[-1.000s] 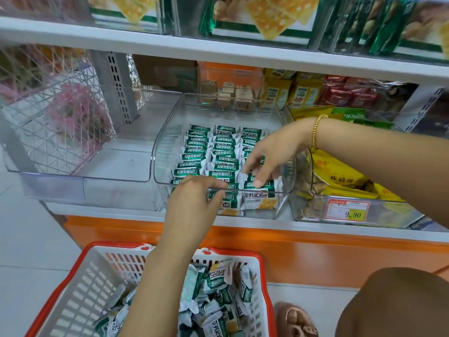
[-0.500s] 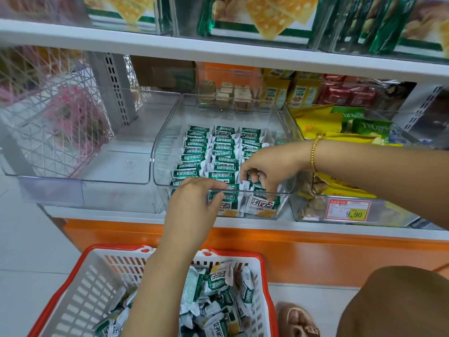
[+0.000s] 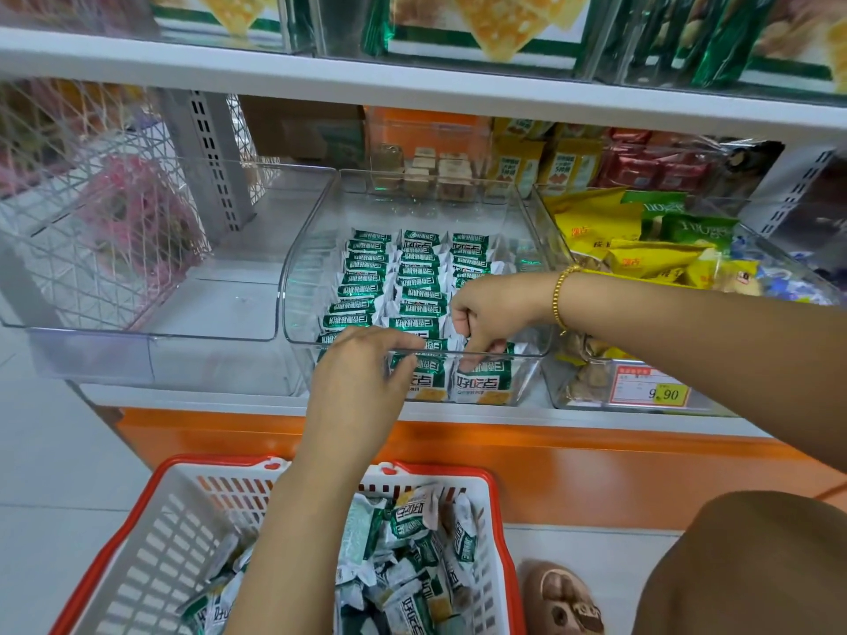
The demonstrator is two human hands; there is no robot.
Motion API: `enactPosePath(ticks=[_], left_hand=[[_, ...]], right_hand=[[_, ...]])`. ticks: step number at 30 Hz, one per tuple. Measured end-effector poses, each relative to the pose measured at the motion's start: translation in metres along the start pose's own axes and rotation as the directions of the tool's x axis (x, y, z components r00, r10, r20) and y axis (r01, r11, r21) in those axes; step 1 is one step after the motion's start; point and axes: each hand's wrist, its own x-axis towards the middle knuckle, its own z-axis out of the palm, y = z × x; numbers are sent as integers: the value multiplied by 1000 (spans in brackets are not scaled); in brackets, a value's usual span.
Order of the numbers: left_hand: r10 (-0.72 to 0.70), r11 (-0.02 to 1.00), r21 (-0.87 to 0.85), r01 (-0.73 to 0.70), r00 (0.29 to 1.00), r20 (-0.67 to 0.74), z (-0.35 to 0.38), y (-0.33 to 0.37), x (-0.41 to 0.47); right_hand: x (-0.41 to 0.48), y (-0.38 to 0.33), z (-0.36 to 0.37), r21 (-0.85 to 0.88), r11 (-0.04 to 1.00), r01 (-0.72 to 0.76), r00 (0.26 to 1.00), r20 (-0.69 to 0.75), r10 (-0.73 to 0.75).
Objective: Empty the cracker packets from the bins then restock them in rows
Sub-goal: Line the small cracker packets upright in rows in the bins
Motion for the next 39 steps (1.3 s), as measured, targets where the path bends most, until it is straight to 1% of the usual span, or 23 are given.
enactPosePath(ticks=[6,8,11,13,14,16,17,18,19,21,23,25,27,28,29,30,31,32,33,35,37,39], left_hand=[[19,1000,6,-19,1000,15,-1,-2,-1],[44,999,3,-44,999,24,-2,-2,-5],[56,996,-67,-58,998,-34,-7,-5,-15],[39,989,-138,-53,994,-102,-11,-8,-24],[19,983,-180,-43,990,-137,-14,-11,-28],[-44,966,-259,0,986,-164,-16,-18,-38],[-78,962,-271,36,986,-146,-15,-24,-43],[-105,963,-259,75,989,-104,-13,-31,-47],[-130,967,-225,117,991,-42,-9,-40,-52],[-201,973,-95,211,974,108,5,-61,-65],[-303,950,1,312,922,243,27,-86,-81],[-412,902,14,432,850,329,48,-108,-100],[-489,859,60,508,783,385,66,-126,-119],[-513,847,89,524,760,399,74,-134,-128],[-530,837,110,535,746,402,80,-139,-135],[-542,829,114,547,739,401,87,-143,-139],[-544,826,100,554,741,394,92,-146,-143],[-548,823,84,562,746,378,97,-146,-144],[-561,817,87,570,749,352,101,-144,-144],[-592,803,126,583,754,285,109,-142,-140],[-618,786,174,593,751,233,114,-140,-134],[-641,768,195,610,734,227,117,-140,-129]], right_hand=[[-12,-7,3,-149,989,-3,1000,2,4],[-18,-7,4,-137,991,4,1000,-6,-5],[-31,-10,2,-90,996,8,999,-52,-13],[-40,-14,-2,-98,995,-8,990,-138,-6],[-44,-17,-3,-113,994,-2,976,-218,-23],[-57,-28,0,-129,991,37,921,-381,-83],[-64,-37,7,-111,991,71,902,-418,-112],[-71,-45,18,-97,989,111,899,-414,-141],[-76,-51,34,-103,985,141,909,-380,-170],[-72,-54,77,-134,978,161,942,-274,-193],[-60,-47,122,-112,987,113,980,-149,-129],[-40,-32,164,36,999,16,999,-48,-14],[-22,-18,201,232,967,-103,994,0,106],[-15,-13,216,355,921,-159,986,5,168],[-9,-9,229,482,851,-206,974,17,227],[-4,-8,239,589,773,-236,962,29,272],[0,-9,246,657,708,-259,950,40,311],[5,-11,252,692,671,-266,940,33,338],[9,-15,255,707,656,-264,934,18,356],[15,-22,259,746,616,-255,927,7,375],[21,-26,264,799,536,-273,919,51,392],[21,-27,265,834,470,-287,908,80,412]])
